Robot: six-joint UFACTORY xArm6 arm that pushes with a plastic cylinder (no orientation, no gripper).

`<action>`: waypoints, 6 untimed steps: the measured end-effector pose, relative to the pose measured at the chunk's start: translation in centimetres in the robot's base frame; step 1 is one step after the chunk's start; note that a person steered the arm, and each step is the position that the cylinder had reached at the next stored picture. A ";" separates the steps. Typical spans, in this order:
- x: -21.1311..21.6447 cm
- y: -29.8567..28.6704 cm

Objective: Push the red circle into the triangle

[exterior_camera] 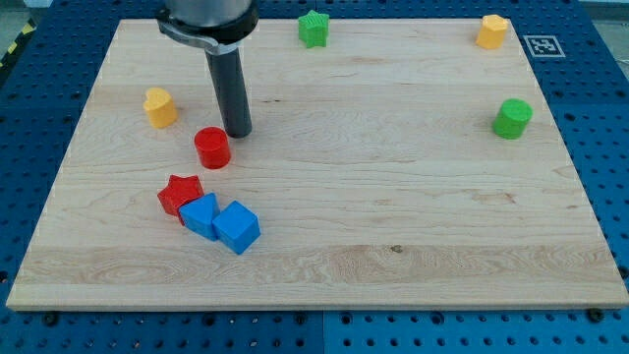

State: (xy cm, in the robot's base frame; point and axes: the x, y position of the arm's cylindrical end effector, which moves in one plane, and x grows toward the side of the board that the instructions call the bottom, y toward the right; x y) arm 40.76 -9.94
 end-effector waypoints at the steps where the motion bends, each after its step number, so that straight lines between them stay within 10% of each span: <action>1: -0.1 -1.4; 6: 7.2 -2.5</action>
